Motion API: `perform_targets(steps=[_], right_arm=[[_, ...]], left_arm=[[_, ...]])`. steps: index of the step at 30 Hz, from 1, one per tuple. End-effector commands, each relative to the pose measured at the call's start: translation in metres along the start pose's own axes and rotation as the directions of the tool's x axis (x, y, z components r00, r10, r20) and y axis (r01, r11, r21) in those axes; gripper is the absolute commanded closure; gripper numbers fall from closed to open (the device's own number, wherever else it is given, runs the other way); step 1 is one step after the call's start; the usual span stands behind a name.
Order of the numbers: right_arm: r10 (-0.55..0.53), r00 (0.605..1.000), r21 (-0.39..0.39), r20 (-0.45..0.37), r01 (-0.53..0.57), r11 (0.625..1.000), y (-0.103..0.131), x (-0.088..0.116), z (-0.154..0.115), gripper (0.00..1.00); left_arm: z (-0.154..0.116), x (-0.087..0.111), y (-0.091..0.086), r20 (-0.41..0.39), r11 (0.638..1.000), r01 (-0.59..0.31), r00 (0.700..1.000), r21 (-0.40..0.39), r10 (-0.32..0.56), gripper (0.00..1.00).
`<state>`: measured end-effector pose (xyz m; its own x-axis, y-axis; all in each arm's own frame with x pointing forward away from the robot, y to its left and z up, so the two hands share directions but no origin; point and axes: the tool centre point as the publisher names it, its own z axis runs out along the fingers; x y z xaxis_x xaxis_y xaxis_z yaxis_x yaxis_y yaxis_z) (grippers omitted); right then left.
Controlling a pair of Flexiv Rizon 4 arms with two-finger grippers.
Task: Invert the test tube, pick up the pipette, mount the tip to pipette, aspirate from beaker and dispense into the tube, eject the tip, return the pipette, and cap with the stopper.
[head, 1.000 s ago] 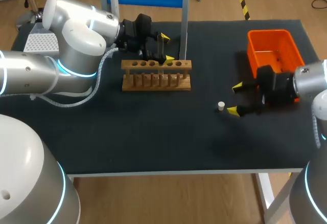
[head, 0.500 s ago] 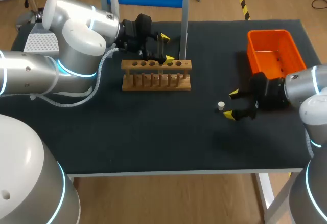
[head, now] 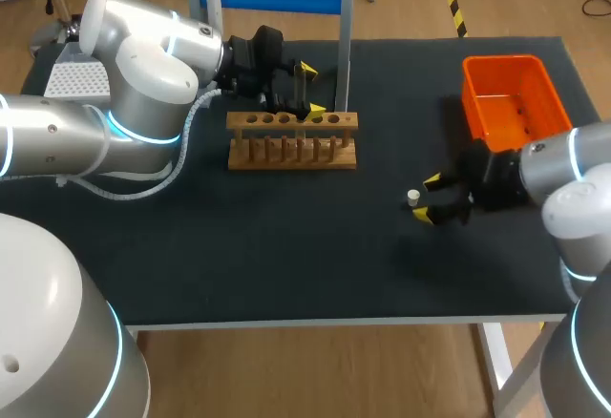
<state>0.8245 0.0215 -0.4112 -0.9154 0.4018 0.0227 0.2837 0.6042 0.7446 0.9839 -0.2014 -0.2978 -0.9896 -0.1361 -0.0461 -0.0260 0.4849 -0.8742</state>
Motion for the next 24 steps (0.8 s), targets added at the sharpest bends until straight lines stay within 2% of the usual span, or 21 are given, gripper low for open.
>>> perform_targets(steps=[1,5,7,11,14,24], right_arm=[[0.002,1.0,0.001,0.003,-0.002,1.0,0.001,-0.003,0.004,0.31],[0.006,1.0,0.0,0.005,-0.006,1.0,0.001,-0.006,0.007,0.37],[0.006,1.0,0.002,0.007,-0.006,1.0,0.002,-0.007,0.009,0.5],[0.009,1.0,0.002,0.006,-0.009,1.0,0.002,-0.01,0.011,0.49],[0.011,1.0,0.005,0.006,-0.011,1.0,0.002,-0.011,0.013,0.42],[0.015,1.0,0.011,0.005,-0.015,1.0,0.002,-0.015,0.019,0.45]], left_arm=[[0.001,-0.001,0.0,-0.002,1.0,0.0,1.0,0.0,0.0,0.0],[0.001,-0.001,0.0,-0.002,1.0,0.0,1.0,0.0,0.0,0.0],[0.001,-0.001,0.0,-0.002,1.0,0.0,1.0,0.0,0.0,0.0],[0.001,-0.001,0.0,-0.002,1.0,0.0,1.0,0.0,0.0,0.0],[0.001,-0.001,0.0,-0.002,1.0,0.0,1.0,0.0,0.0,0.0],[0.001,-0.001,0.0,-0.002,1.0,0.0,1.0,0.0,0.0,0.0]])
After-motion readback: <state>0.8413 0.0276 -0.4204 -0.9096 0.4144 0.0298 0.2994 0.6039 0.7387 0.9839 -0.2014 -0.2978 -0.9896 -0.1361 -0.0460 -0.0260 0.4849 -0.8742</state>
